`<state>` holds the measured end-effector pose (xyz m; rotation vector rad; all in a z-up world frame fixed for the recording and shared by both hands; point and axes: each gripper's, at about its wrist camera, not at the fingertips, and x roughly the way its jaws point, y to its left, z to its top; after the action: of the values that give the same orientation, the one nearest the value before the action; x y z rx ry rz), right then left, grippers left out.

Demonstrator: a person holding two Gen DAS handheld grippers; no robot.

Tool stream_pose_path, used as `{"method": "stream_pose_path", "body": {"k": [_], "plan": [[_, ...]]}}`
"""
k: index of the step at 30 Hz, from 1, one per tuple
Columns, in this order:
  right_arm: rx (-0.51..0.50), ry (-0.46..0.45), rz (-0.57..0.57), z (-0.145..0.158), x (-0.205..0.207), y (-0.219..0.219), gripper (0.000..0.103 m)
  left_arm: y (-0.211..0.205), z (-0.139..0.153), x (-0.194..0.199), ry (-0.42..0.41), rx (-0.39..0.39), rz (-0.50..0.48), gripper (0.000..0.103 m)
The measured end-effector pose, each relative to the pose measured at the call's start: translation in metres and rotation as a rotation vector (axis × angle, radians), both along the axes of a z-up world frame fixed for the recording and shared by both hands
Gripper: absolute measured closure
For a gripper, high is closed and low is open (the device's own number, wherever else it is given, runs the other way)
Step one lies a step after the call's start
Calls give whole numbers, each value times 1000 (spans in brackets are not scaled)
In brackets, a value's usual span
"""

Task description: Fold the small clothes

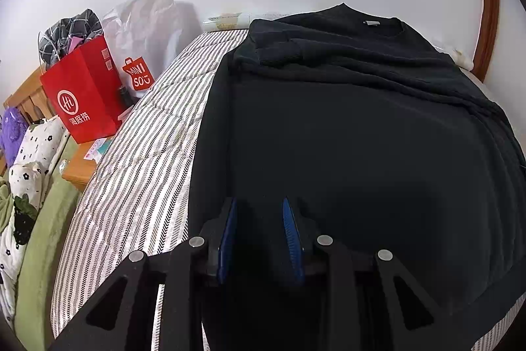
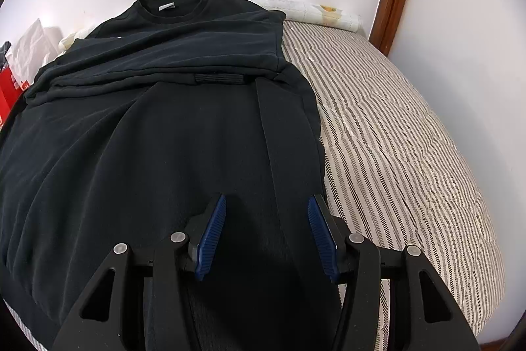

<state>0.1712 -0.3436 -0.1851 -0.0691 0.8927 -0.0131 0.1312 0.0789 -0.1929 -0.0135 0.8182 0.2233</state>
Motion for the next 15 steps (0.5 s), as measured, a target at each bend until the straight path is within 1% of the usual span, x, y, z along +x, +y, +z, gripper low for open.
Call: {"method": "stream_pose_path", "body": {"k": [15], "plan": [[1, -1, -3, 0, -1, 2, 51, 0, 0, 0, 1, 3, 1, 75]]}}
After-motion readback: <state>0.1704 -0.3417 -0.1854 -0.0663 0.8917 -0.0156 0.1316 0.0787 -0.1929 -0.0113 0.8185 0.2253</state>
